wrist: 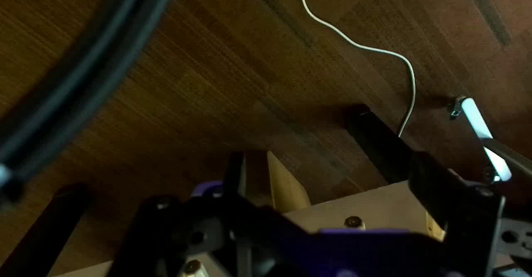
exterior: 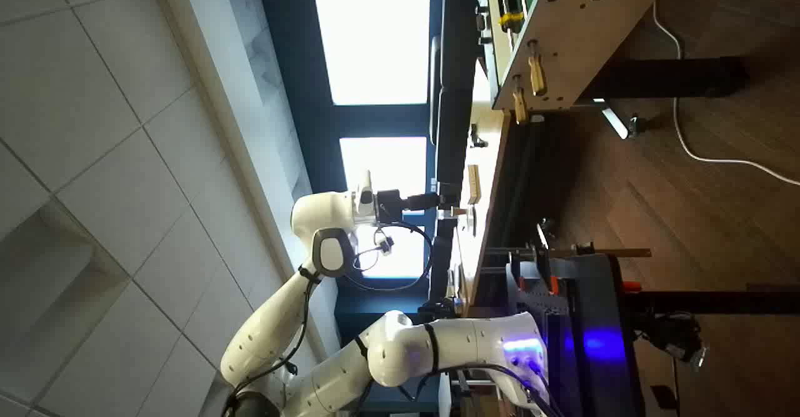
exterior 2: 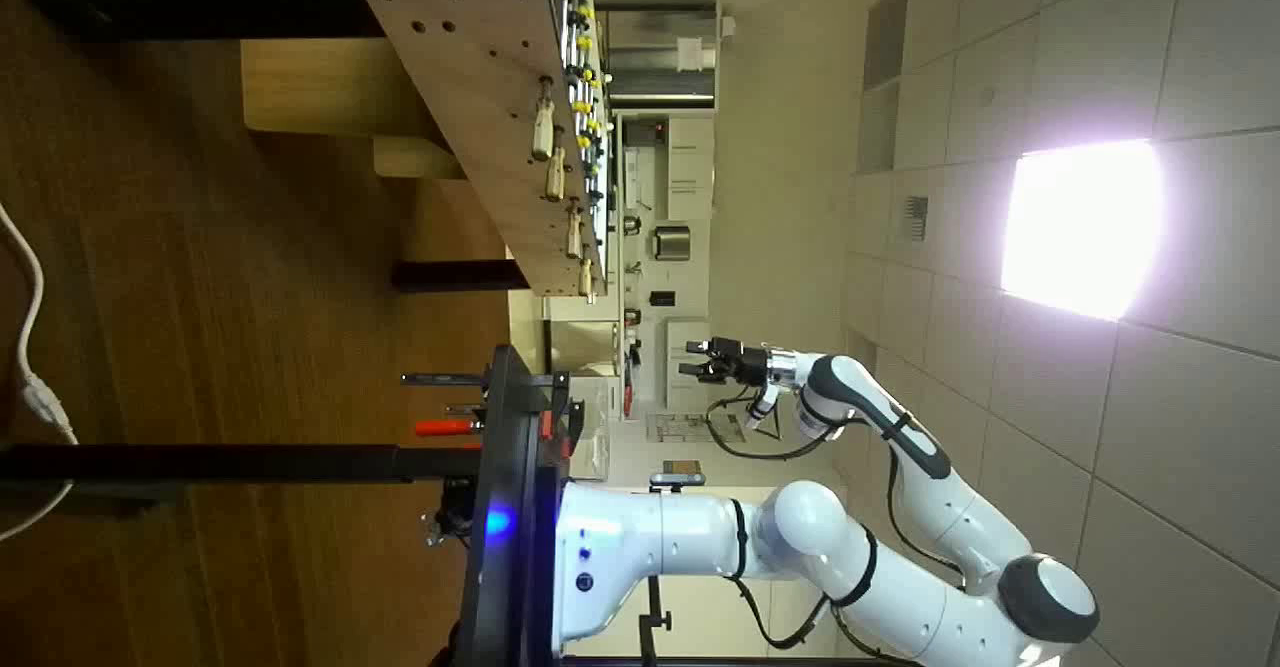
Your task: Pull two handles out
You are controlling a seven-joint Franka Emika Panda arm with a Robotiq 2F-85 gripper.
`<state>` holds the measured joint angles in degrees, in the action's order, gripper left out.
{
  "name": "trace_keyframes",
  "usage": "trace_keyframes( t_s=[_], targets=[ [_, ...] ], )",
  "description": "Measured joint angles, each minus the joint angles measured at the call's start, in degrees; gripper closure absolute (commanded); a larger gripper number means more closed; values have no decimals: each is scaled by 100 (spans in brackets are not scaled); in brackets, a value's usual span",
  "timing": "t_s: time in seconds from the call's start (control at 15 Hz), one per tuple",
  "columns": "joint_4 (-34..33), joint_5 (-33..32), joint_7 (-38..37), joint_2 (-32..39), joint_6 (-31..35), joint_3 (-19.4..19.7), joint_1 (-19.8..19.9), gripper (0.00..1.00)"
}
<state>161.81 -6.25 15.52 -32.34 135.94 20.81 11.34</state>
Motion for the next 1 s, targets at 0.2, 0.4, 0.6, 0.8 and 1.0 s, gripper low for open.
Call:
trace_keyframes(
  t_s=[0.2, 0.4, 0.6, 0.8, 1.0],
  targets=[
    [-115, 0, 0, -45, 5, 0, -3, 0],
    [-115, 0, 0, -70, 5, 0, -3, 0],
    [-114, 0, 0, -70, 5, -1, -3, 0],
    [-114, 0, 0, -70, 5, -1, -3, 0],
    [-114, 0, 0, -70, 5, -1, -3, 0]
  ],
)
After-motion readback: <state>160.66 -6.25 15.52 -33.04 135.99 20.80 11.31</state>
